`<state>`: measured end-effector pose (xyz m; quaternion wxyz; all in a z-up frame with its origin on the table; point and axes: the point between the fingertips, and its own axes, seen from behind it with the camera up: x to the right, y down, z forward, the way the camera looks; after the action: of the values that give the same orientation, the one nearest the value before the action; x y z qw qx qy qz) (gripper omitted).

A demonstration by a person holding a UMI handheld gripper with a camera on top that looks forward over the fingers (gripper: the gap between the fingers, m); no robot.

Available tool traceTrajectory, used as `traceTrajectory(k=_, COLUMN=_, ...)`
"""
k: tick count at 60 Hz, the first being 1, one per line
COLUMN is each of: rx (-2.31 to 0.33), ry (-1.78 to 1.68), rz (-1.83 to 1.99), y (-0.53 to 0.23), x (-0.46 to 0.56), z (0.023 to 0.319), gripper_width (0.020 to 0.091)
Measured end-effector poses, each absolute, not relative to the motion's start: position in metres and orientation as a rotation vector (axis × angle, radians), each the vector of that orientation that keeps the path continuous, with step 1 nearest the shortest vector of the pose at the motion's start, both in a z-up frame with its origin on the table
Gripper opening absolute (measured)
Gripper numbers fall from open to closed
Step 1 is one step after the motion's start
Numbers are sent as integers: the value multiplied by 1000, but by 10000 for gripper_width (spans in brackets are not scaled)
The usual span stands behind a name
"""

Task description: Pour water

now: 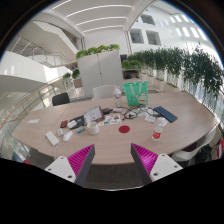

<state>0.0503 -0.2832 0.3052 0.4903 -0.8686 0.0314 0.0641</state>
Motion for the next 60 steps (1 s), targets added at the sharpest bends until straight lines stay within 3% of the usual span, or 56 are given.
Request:
traceTrajectory(k=9, rx=-2076, ry=81, rz=119, y=-283, x=66, z=304, gripper_width=793)
traceTrajectory(k=19, rx=-2008, ry=74, rz=56, y=-270, x=85, z=272, gripper_width=777)
traceTrajectory(k=32, rx=-1870, ry=127, rz=-54, y=-197, x=204, z=213, gripper_width=778)
traceTrajectory(k=46, rx=-1810, ry=197, rz=-84, y=-56, x=316, z=106, gripper_width=773)
traceTrajectory(k=54, rx=-1828, ry=145, rz=-61, y=2, x=327, z=74, gripper_width=773)
traceTrajectory(k=58, rx=-1828, ry=124, rz=-53, y=13, x=328, z=69, gripper_width=750)
traceTrajectory(k=60, rx=-1831, ry=119, rz=-40, y=18, x=327, z=65, gripper_width=648)
